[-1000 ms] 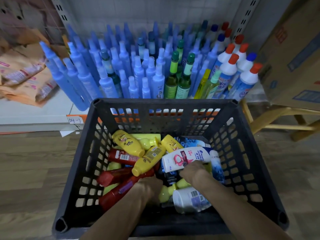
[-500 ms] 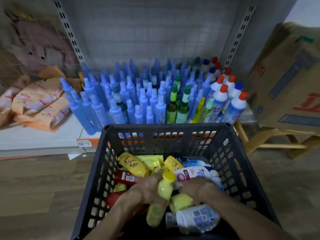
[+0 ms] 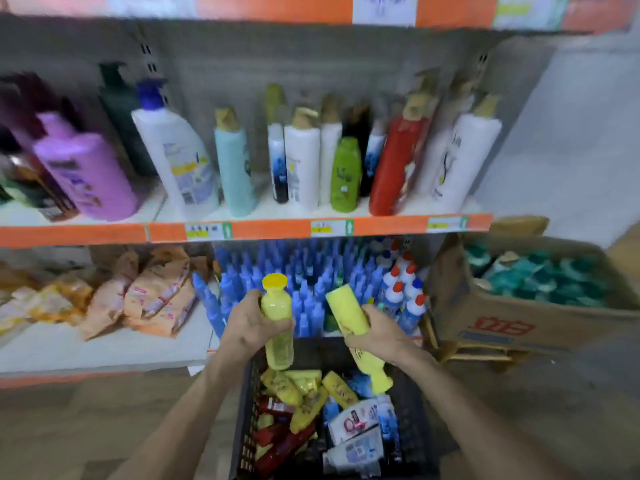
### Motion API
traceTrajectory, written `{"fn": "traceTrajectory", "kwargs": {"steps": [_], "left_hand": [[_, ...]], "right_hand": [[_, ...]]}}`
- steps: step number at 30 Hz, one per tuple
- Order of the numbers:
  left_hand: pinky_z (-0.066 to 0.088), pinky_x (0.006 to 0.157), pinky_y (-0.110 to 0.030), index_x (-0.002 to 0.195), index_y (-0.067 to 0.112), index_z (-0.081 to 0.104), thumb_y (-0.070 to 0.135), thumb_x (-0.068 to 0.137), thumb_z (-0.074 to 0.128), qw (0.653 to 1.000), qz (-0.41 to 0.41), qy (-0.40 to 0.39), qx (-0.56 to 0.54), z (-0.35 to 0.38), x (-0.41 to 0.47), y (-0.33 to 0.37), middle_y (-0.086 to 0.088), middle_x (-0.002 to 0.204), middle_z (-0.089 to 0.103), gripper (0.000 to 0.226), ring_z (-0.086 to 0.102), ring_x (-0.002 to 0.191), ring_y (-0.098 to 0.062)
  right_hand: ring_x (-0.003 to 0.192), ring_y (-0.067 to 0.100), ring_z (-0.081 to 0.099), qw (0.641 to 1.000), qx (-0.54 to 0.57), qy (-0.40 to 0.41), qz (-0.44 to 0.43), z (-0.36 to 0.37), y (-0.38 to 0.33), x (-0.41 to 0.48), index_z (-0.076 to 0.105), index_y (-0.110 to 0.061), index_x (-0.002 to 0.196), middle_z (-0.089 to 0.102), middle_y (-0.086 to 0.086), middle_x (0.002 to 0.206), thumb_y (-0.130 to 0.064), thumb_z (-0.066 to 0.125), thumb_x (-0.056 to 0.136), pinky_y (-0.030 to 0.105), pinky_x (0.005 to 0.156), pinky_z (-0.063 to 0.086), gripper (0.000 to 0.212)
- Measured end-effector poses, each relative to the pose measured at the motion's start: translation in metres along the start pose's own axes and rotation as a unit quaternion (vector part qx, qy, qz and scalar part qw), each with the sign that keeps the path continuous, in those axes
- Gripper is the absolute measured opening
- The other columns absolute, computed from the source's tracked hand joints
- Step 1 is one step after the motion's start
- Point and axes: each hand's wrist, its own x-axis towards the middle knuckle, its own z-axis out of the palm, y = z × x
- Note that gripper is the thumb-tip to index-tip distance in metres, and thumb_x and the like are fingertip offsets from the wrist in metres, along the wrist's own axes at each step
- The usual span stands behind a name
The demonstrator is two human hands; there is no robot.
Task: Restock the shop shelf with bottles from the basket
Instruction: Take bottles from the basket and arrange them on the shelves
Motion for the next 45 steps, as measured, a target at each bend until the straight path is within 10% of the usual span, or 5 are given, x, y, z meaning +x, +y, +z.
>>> {"fn": "traceTrajectory", "kwargs": {"steps": [6, 17, 22, 32, 45], "left_hand": [[0.041, 0.07, -0.027, 0.1, 0.024, 0.042, 0.03, 0.067, 0.084, 0.999, 0.033, -0.019, -0.007, -0.122, -0.069, 0.171, 0.0, 0.097, 0.06, 0.053, 0.056, 0.086, -0.018], [0.051, 0.078, -0.034, 0.099, 0.022, 0.051, 0.032, 0.061, 0.086, 0.992, 0.121, -0.009, -0.031, -0.303, -0.136, 0.385, 0.003, 0.091, 0.065, 0.052, 0.064, 0.089, -0.02], [0.05, 0.073, -0.033, 0.105, 0.015, 0.052, 0.035, 0.065, 0.085, 0.988, 0.155, 0.01, -0.016, -0.332, -0.135, 0.422, -0.002, 0.095, 0.062, 0.055, 0.059, 0.086, -0.019], [0.054, 0.076, -0.036, 0.108, 0.014, 0.054, 0.031, 0.066, 0.085, 0.983, 0.177, 0.001, -0.055, -0.308, -0.095, 0.473, -0.004, 0.1, 0.065, 0.055, 0.063, 0.09, -0.021], [0.044, 0.071, -0.017, 0.111, 0.018, 0.056, 0.02, 0.071, 0.082, 0.969, 0.193, 0.083, -0.128, -0.245, -0.024, 0.518, 0.003, 0.098, 0.065, 0.047, 0.059, 0.091, -0.013]], "right_hand": [[0.099, 0.024, 0.064, 0.994, 0.087, 0.066, 0.031, -0.141, -0.13, -0.109, 0.039, -0.018, 0.134, 0.063, 0.007, 0.115, -0.035, 0.067, 0.086, 0.043, 0.086, 0.051, 0.058], [0.068, 0.019, 0.06, 0.984, 0.162, 0.023, 0.069, -0.328, -0.315, -0.226, 0.062, -0.01, 0.085, 0.061, 0.005, 0.082, -0.041, 0.075, 0.057, 0.03, 0.059, 0.053, 0.044], [0.092, 0.038, 0.065, 0.828, 0.552, -0.033, 0.088, -0.358, -0.356, -0.238, 0.058, -0.009, 0.117, 0.058, 0.021, 0.119, -0.01, 0.073, 0.086, 0.052, 0.064, 0.06, 0.035], [0.113, 0.05, 0.059, 0.696, 0.713, -0.07, 0.049, -0.412, -0.345, -0.22, 0.067, -0.008, 0.113, 0.062, 0.027, 0.126, -0.008, 0.07, 0.087, 0.059, 0.072, 0.059, 0.025], [0.075, 0.025, 0.065, 0.724, 0.676, -0.13, 0.046, -0.468, -0.31, -0.112, 0.065, -0.007, 0.099, 0.067, 0.017, 0.093, -0.045, 0.05, 0.098, 0.022, 0.044, 0.05, 0.041]]}}
